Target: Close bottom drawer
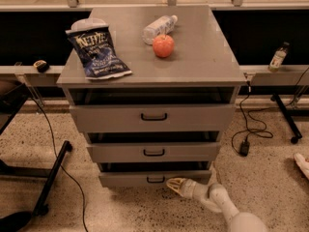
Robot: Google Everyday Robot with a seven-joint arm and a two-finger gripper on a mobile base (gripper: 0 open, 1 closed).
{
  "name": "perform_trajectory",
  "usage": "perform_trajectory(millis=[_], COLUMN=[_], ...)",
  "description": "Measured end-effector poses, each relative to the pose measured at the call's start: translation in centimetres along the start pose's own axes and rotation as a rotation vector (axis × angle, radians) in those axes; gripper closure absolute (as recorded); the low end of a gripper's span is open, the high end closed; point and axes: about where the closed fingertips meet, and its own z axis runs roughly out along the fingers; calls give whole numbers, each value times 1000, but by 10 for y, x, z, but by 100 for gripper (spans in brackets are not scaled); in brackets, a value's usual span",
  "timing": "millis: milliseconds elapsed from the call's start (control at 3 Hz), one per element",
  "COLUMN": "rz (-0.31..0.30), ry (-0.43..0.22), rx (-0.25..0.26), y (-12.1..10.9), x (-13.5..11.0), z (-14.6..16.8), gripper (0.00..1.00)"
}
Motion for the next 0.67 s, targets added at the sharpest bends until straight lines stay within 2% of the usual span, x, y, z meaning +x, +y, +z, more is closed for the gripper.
perform_trajectory(millis=[333, 667], rz=[33, 45], ry=[-36, -64], rx=[2, -24], y=[-11, -10], x=[2, 3], z=[6, 4], gripper=[100, 100])
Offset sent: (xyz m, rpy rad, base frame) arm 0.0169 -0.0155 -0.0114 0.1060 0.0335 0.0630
